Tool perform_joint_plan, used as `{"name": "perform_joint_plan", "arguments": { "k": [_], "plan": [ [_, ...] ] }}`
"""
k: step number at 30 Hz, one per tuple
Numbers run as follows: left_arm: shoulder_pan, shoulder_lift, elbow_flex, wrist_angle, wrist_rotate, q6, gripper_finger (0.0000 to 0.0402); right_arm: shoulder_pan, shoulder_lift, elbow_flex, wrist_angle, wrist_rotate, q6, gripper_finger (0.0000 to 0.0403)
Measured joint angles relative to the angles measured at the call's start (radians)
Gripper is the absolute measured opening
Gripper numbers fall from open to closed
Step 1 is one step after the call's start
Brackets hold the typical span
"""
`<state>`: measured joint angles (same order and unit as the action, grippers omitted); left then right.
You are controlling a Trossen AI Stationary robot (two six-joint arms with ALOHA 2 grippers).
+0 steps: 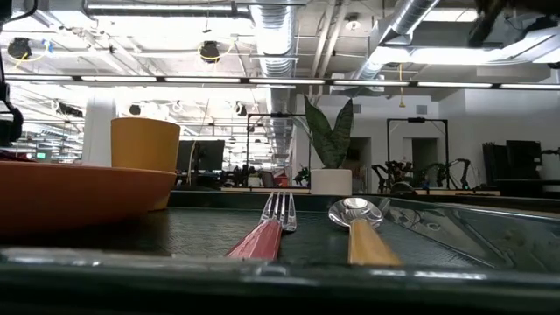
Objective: Pick and place plate/cup/fork/spoon on tray
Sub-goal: Return to Home Position
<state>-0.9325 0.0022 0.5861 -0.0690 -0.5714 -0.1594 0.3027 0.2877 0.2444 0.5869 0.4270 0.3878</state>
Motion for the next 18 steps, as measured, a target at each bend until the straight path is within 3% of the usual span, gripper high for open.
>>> {"name": "perform_joint_plan", "arguments": {
  "k": [6,13,18],
  "plan": [
    [0.001,0.000,-0.142,0.147,0.034,-0.011,0.0185,-0.012,-0.028,-0.236,0.331,0.046,0.004,0.0119],
    [0.001,0.000,-0.338,0.393,0.063,-0.022,0.0185,-0.018,-0.028,-0.231,0.254,0.072,-0.023,0.0119],
    [0.001,0.000,-0.481,0.597,0.063,-0.013,0.0185,-0.029,-0.028,-0.231,0.051,0.072,-0.053,0.0119]
  ]
}}
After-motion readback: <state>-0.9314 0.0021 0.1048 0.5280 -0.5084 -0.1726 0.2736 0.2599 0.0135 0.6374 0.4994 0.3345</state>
